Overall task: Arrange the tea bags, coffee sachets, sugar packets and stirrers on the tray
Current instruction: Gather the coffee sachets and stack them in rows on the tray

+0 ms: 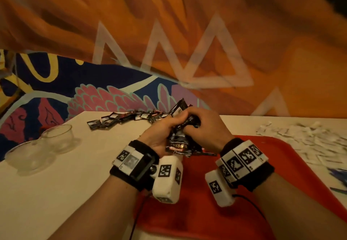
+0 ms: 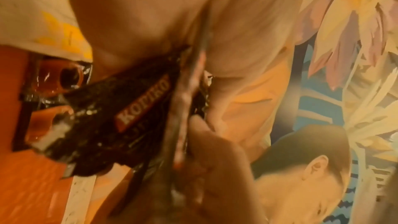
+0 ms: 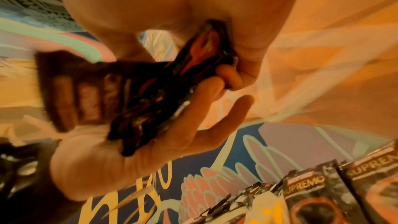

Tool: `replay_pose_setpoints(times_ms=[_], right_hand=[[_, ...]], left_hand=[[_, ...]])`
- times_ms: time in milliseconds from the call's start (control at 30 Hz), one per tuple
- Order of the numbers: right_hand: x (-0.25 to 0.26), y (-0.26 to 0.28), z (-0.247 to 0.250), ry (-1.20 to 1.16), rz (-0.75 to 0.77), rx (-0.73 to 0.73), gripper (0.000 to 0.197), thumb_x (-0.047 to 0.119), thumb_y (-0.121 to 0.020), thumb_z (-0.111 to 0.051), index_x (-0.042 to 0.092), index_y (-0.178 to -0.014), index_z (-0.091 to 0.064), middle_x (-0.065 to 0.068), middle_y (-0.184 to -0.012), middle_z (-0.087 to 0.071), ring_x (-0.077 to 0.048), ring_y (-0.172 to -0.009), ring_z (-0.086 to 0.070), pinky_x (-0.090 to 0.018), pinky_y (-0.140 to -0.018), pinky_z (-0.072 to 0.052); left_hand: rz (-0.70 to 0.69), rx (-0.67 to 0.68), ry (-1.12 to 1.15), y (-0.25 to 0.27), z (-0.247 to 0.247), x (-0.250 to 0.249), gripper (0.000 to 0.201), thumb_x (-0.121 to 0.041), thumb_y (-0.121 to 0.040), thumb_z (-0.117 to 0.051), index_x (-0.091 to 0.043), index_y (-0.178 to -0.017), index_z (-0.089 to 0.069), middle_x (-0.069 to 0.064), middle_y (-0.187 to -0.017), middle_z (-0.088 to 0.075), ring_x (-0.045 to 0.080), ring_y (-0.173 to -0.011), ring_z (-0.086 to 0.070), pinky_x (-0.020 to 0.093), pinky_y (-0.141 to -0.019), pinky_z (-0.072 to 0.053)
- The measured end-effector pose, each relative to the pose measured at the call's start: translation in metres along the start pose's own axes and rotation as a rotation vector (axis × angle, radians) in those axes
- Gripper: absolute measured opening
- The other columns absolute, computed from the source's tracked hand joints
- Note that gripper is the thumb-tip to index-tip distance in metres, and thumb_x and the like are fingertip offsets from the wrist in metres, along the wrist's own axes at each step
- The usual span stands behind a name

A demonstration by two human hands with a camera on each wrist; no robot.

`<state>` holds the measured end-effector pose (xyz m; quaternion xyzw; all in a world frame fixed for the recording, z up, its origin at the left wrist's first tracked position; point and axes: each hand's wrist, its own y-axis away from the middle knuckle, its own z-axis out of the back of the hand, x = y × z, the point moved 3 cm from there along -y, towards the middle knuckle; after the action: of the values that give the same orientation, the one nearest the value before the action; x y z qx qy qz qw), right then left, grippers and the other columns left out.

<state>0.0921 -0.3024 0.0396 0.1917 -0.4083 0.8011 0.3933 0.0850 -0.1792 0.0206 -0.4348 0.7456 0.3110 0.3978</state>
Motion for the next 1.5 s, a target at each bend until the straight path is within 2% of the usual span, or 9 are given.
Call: replay_pose_setpoints(times_ms=[133, 333, 433, 767, 900, 1033, 1300, 1400, 1500], right_hand=[[-0.011, 0.006, 0.012, -0.054, 0.026, -0.042, 0.027, 0.034, -0.079, -0.05, 0.022, -0.095, -0.069, 0.007, -0.097, -0.072, -0.009, -0.091, -0.065, -0.028, -0.082, -0.05], [-0.023, 0.01, 0.016, 0.105, 0.084, -0.109, 0.033, 0.021, -0.074, -0.05, 0.022, -0.102, -0.067, 0.004, -0.094, -0.065, -0.007, -0.083, -0.058, -0.024, -0.076, -0.048], [-0.026, 0.014, 0.014, 0.103, 0.08, -0.114, 0.032, 0.02, -0.075, -0.05, 0.021, -0.102, -0.066, 0.003, -0.103, -0.045, -0.001, -0.084, -0.051, -0.009, -0.07, -0.042], [-0.024, 0.021, 0.021, 0.138, 0.148, -0.022, 0.04, 0.026, -0.071, -0.052, 0.016, -0.11, -0.054, 0.002, -0.114, -0.045, -0.015, -0.109, -0.045, -0.029, -0.094, -0.041], [-0.007, 0.028, 0.035, 0.16, 0.057, 0.168, 0.072, 0.052, -0.073, -0.072, 0.04, -0.138, -0.043, 0.006, -0.149, -0.025, -0.011, -0.139, -0.025, -0.035, -0.113, -0.03], [0.012, 0.04, 0.019, 0.496, 0.064, 0.413, 0.118, 0.068, -0.048, -0.084, 0.056, -0.145, -0.018, 0.014, -0.159, 0.006, -0.019, -0.15, 0.004, -0.052, -0.118, -0.023], [0.004, 0.034, 0.013, 0.458, 0.128, 0.275, 0.08, 0.039, -0.061, -0.085, 0.036, -0.131, -0.044, 0.0, -0.131, -0.037, -0.022, -0.122, -0.035, -0.043, -0.099, -0.045], [0.009, 0.037, 0.011, 0.413, 0.176, 0.267, 0.08, 0.041, -0.061, -0.083, 0.033, -0.131, -0.045, -0.001, -0.13, -0.038, -0.023, -0.121, -0.037, -0.046, -0.096, -0.047], [0.015, 0.039, 0.01, 0.522, 0.169, 0.271, 0.097, 0.055, -0.056, -0.086, 0.036, -0.138, -0.038, -0.002, -0.15, -0.022, -0.025, -0.14, -0.02, -0.048, -0.112, -0.036]], left_hand=[[-0.083, -0.039, 0.092, -0.015, -0.012, 0.012, 0.057, -0.026, -0.092, -0.059, -0.007, -0.145, -0.049, 0.019, -0.123, -0.061, 0.032, -0.1, -0.066, 0.05, -0.093, -0.053], [-0.107, -0.057, 0.269, -0.022, -0.026, 0.032, 0.043, -0.04, -0.1, -0.05, -0.008, -0.104, -0.078, 0.016, -0.099, -0.071, 0.031, -0.087, -0.071, 0.044, -0.081, -0.057], [-0.142, -0.072, 0.31, -0.017, -0.03, 0.038, 0.043, -0.043, -0.101, -0.048, -0.01, -0.117, -0.071, 0.016, -0.101, -0.072, 0.03, -0.085, -0.072, 0.039, -0.072, -0.061], [-0.16, -0.104, 0.104, -0.006, -0.023, 0.051, 0.022, -0.02, -0.096, -0.057, -0.005, -0.109, -0.067, 0.013, -0.083, -0.071, 0.026, -0.066, -0.07, 0.035, -0.057, -0.058], [-0.325, -0.205, 0.06, -0.002, -0.019, 0.041, 0.024, -0.016, -0.099, -0.056, -0.006, -0.118, -0.067, 0.016, -0.095, -0.075, 0.03, -0.077, -0.074, 0.038, -0.057, -0.058], [-0.348, -0.198, 0.017, -0.001, -0.02, 0.039, 0.03, -0.009, -0.098, -0.053, -0.007, -0.127, -0.062, 0.02, -0.11, -0.073, 0.033, -0.097, -0.073, 0.039, -0.069, -0.061], [-0.193, -0.007, 0.088, 0.0, -0.012, 0.044, 0.043, -0.011, -0.071, -0.062, -0.008, -0.114, -0.064, 0.012, -0.1, -0.068, 0.025, -0.094, -0.067, 0.038, -0.078, -0.051], [-0.169, 0.049, 0.124, 0.001, -0.008, 0.042, 0.038, -0.008, -0.07, -0.055, -0.008, -0.106, -0.066, 0.011, -0.096, -0.068, 0.025, -0.09, -0.067, 0.038, -0.08, -0.051], [-0.209, -0.013, 0.071, 0.0, -0.008, 0.04, 0.04, -0.002, -0.072, -0.058, -0.002, -0.112, -0.06, 0.018, -0.099, -0.067, 0.027, -0.09, -0.069, 0.039, -0.076, -0.054]])
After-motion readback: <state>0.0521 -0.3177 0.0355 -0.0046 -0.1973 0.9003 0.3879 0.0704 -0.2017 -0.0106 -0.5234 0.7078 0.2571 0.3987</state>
